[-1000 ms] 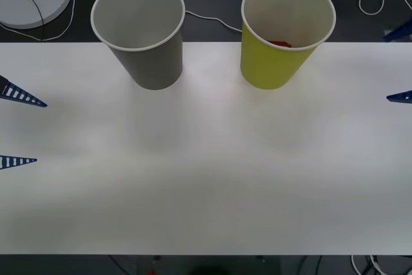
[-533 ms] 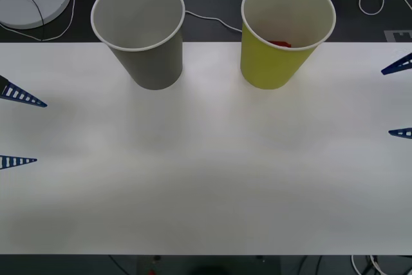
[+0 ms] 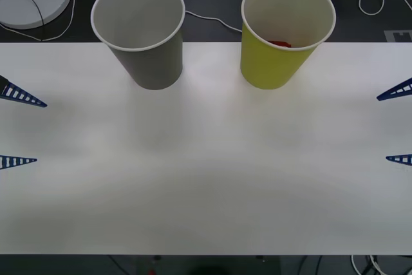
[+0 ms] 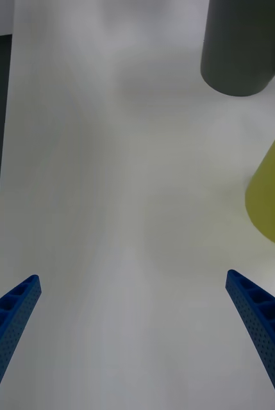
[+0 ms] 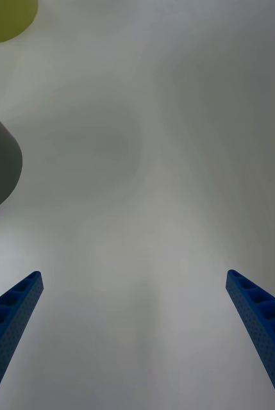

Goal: Put the can into the green bin and the plastic bottle into the gray bin

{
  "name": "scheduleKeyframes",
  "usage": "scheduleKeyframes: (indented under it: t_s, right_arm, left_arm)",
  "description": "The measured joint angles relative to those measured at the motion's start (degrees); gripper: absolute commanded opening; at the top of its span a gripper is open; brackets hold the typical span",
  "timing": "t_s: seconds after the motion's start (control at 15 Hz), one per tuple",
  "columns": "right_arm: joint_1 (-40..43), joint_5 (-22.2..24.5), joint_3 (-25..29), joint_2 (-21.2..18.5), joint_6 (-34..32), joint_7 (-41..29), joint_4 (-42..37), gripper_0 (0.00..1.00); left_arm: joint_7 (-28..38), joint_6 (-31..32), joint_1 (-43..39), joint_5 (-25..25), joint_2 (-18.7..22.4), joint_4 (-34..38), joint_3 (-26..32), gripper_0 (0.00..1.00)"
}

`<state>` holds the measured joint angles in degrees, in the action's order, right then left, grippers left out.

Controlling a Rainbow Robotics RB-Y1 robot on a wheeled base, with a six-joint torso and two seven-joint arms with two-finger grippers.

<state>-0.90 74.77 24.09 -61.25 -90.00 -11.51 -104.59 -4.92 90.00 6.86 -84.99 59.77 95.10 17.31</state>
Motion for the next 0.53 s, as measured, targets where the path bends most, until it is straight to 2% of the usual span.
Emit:
scheduleKeyframes:
  t_s: [0.53]
  right_arm:
    - [2.5,2.8,1.2,5.8,0.0,4.5,-0.3,1.00]
  left_arm:
    - [0.0,0.0,0.0,0.0,0.0,0.0,0.0,1.00]
